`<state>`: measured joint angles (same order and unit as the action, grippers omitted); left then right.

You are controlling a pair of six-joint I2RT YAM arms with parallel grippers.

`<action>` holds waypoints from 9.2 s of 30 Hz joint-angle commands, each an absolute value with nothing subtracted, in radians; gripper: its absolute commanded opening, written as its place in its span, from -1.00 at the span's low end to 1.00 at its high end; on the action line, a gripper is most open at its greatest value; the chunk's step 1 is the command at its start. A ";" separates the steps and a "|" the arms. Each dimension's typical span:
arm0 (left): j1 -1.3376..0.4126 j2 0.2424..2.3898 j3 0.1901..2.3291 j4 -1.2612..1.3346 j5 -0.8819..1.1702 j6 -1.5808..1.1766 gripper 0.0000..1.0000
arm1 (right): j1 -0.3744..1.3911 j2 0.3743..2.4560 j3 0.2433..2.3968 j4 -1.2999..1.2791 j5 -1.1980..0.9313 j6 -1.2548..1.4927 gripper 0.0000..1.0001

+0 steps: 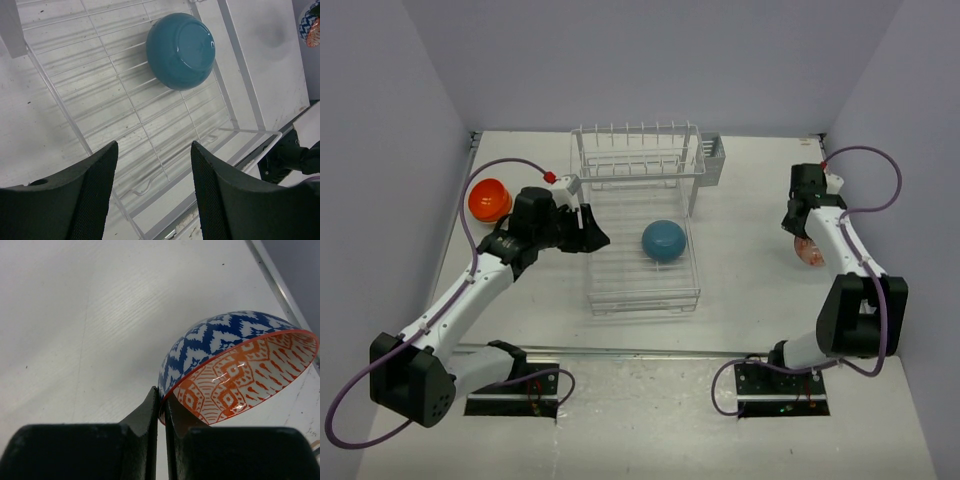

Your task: Unload the bowls from the dish rack

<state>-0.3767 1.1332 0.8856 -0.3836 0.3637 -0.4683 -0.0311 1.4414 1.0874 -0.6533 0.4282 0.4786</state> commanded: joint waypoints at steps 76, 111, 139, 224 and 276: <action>-0.380 1.054 0.858 -0.528 0.021 -0.446 -0.05 | 0.587 1.606 1.193 -0.238 -0.063 0.374 -1.00; -0.380 1.063 0.871 -0.505 0.017 -0.460 -0.28 | 0.745 1.432 0.885 0.049 0.008 0.373 -1.00; -0.380 1.086 0.845 -0.483 0.006 -0.474 -0.30 | 0.776 1.657 0.937 0.198 0.379 0.327 -1.00; -0.380 1.127 0.844 -0.433 0.092 -0.448 0.64 | 1.040 1.799 1.177 0.003 0.330 0.471 -1.00; -0.382 1.292 0.807 -0.423 0.115 -0.453 0.06 | 0.905 1.427 0.970 -0.169 0.184 0.686 0.80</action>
